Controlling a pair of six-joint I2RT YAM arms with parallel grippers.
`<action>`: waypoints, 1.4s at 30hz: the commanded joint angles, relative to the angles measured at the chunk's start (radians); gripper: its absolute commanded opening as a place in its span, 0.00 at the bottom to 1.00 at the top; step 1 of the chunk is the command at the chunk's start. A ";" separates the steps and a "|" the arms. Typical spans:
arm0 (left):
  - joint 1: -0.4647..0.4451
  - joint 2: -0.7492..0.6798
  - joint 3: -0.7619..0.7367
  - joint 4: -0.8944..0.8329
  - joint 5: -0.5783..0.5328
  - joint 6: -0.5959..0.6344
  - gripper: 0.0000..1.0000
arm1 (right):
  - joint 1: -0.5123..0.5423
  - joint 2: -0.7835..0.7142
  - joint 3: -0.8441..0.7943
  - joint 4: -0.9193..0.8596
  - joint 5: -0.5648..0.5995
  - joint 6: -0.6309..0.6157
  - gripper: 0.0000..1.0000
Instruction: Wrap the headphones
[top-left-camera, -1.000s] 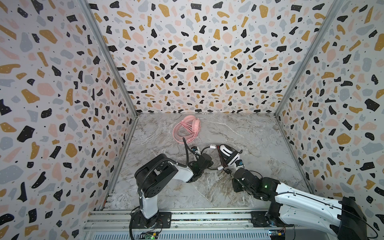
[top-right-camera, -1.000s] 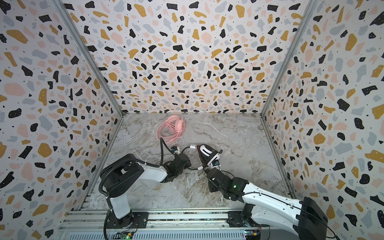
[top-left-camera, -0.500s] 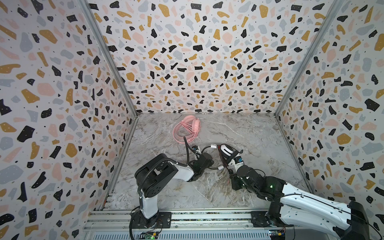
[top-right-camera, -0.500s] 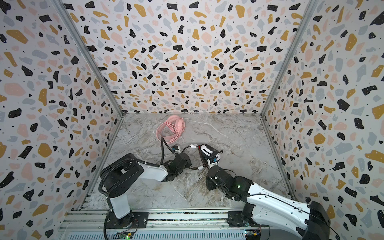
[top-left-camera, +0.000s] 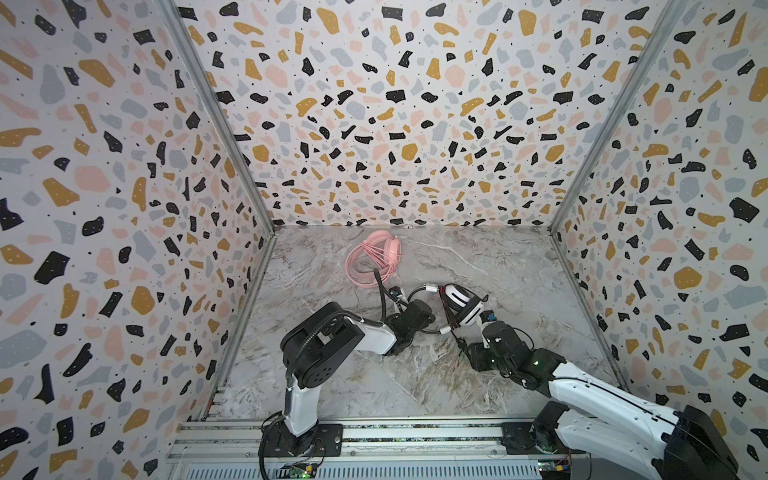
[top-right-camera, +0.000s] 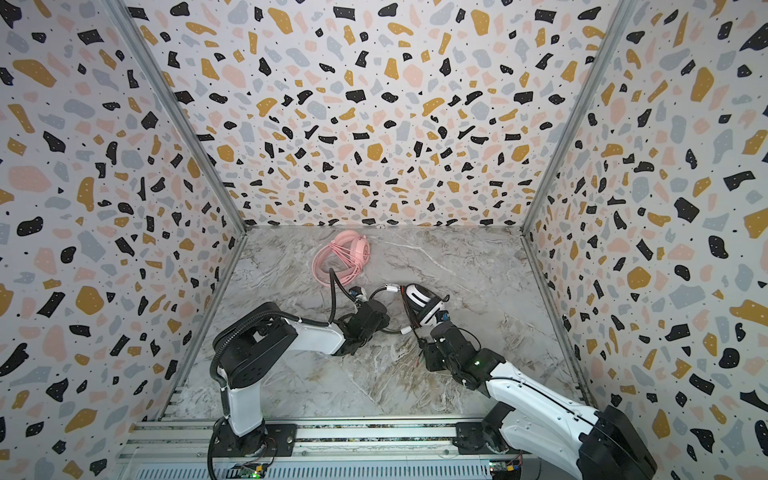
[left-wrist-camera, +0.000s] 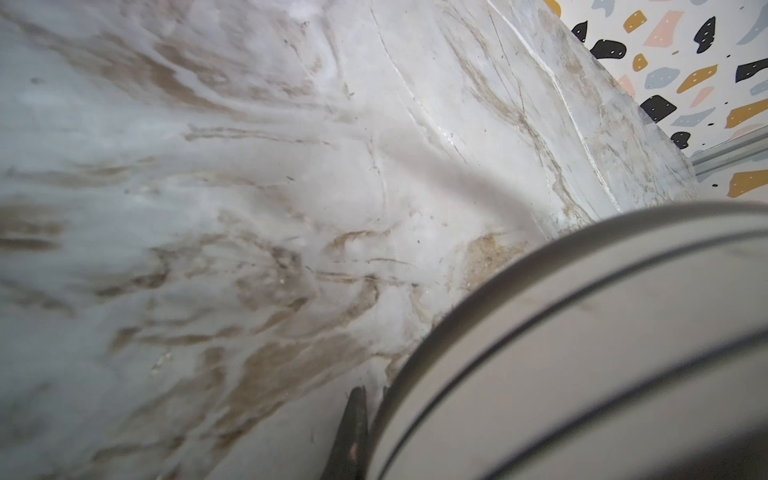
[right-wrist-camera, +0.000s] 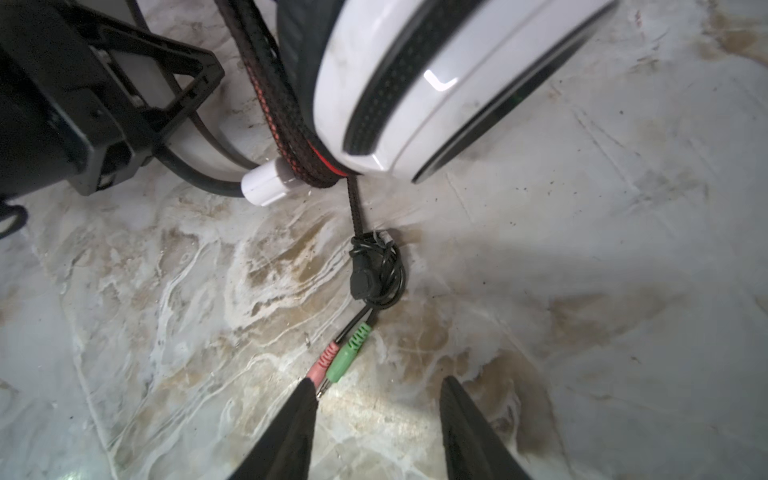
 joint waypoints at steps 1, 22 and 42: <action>-0.001 -0.023 0.033 0.022 -0.053 -0.067 0.01 | -0.004 0.050 0.035 0.076 -0.032 -0.057 0.52; -0.002 -0.043 0.028 -0.029 -0.073 -0.083 0.02 | 0.004 0.346 0.091 0.212 0.065 -0.133 0.11; -0.002 -0.026 0.020 -0.024 -0.080 -0.084 0.03 | 0.030 0.247 0.208 0.032 0.053 -0.145 0.34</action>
